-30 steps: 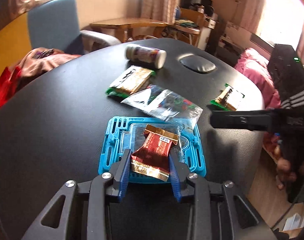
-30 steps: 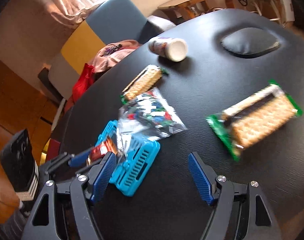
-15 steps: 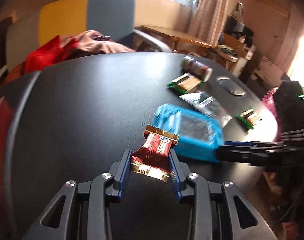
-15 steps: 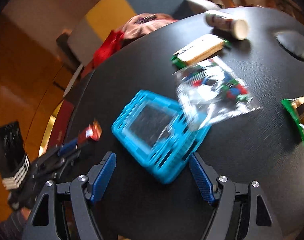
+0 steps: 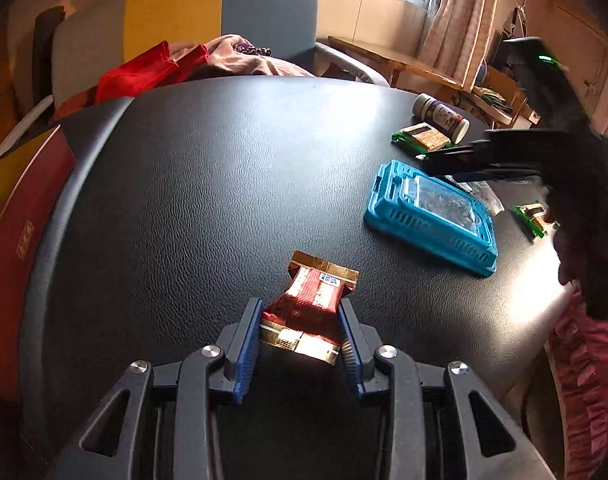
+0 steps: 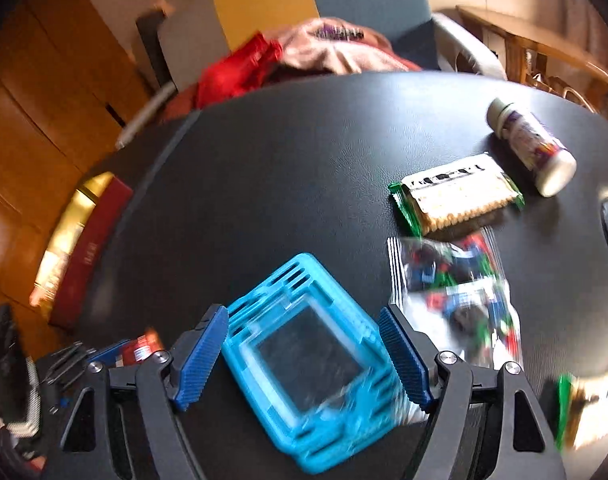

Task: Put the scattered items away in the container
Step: 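Lower the right gripper over the blue plastic rack and grasp it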

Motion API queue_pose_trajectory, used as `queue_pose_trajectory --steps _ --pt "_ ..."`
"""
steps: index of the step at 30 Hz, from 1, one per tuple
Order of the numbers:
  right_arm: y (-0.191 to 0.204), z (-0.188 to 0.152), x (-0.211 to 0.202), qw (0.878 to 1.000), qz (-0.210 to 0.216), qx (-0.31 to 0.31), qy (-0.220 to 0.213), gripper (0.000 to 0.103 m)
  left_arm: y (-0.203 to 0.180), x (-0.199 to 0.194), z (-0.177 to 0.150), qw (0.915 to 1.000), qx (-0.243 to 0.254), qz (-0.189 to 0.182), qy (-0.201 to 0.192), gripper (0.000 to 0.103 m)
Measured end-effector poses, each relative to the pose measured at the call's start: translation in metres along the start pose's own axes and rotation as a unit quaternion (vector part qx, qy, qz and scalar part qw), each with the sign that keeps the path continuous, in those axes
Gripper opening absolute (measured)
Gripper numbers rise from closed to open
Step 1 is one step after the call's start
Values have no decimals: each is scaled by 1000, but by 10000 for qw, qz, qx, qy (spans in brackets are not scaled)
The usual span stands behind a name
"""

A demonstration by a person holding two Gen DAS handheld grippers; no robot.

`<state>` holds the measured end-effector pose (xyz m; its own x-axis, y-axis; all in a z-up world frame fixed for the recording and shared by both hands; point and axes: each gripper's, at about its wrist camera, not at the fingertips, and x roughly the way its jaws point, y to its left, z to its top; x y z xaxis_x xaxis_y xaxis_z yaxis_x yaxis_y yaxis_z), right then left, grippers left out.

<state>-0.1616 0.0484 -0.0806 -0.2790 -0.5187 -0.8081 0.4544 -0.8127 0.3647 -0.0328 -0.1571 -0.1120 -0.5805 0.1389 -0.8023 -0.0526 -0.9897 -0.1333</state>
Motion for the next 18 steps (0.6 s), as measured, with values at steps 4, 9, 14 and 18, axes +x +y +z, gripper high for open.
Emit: queue_pose_trajectory --steps 4,9,14,18 --pt "2 6 13 9991 82 -129 392 80 1 -1 -1 10000 -18 -35 -37 37" --pt "11 0 12 9979 50 -405 510 84 4 -3 -1 9999 -56 -80 -75 41" --pt "27 -12 5 9951 -353 -887 264 99 8 -6 2 9997 -111 -166 -116 45" --pt "43 -17 16 9838 -740 -1586 383 101 6 -8 2 9998 -43 -164 -117 45"
